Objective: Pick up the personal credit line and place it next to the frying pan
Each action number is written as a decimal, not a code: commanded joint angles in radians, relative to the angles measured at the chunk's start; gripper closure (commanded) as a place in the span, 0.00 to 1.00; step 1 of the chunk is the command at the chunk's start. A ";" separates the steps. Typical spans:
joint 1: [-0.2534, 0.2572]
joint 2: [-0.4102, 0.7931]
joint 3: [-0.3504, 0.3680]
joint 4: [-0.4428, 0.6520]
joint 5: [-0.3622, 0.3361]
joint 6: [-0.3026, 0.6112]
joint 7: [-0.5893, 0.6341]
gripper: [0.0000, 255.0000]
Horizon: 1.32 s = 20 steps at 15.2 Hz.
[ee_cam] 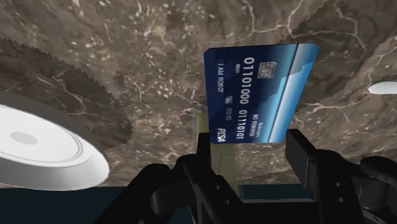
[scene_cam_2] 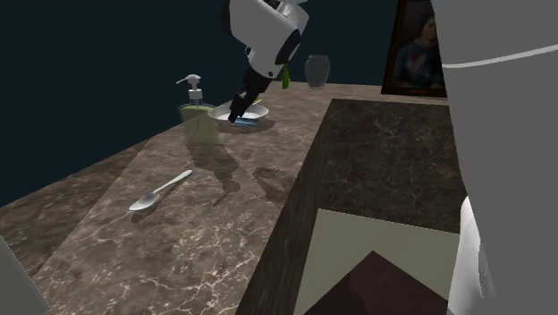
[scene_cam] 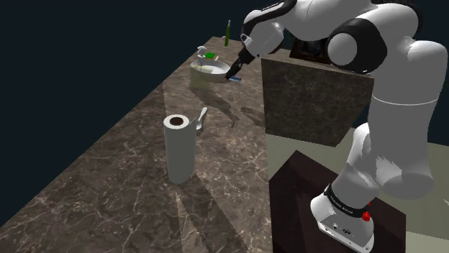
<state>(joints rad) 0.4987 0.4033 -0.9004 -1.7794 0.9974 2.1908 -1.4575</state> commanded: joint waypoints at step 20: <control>-0.348 0.386 0.138 0.429 0.180 -0.150 -0.057 1.00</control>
<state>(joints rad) 0.1526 0.7819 -0.7668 -1.3500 1.1708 2.0342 -1.5094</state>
